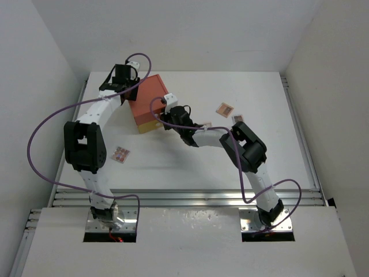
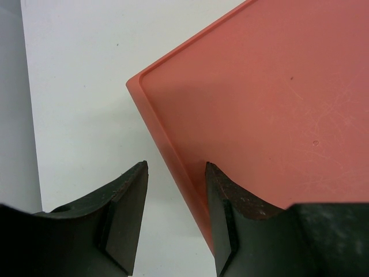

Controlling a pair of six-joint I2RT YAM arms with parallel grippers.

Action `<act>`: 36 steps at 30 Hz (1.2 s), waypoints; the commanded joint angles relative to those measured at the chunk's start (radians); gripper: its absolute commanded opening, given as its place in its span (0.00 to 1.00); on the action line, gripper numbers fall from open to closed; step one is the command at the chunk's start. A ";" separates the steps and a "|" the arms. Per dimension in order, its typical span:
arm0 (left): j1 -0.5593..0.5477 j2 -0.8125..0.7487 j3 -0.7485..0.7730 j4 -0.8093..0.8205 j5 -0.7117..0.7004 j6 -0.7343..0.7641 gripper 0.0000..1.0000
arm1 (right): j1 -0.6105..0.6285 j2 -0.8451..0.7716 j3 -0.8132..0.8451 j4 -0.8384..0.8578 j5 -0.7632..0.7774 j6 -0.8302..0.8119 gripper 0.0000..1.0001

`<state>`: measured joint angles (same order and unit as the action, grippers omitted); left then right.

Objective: Organize the makeup

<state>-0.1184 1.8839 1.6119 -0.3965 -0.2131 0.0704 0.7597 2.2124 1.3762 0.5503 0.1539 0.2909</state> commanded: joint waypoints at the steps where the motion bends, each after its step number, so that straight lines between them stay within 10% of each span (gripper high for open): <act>1: -0.009 0.052 -0.018 -0.077 0.041 -0.007 0.50 | 0.000 -0.036 -0.028 0.144 0.006 0.051 0.09; 6: -0.009 0.063 0.016 -0.087 0.061 -0.027 0.50 | 0.043 -0.099 -0.137 0.120 0.068 0.068 0.47; 10: -0.009 0.072 0.025 -0.096 0.070 -0.037 0.50 | 0.055 -0.062 -0.106 0.086 0.090 0.125 0.56; 36: -0.009 0.102 0.043 -0.096 0.089 -0.037 0.50 | 0.050 0.133 0.103 0.091 0.185 0.093 0.40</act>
<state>-0.1184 1.9312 1.6653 -0.3893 -0.1524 0.0429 0.8139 2.3409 1.4422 0.5648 0.3153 0.4000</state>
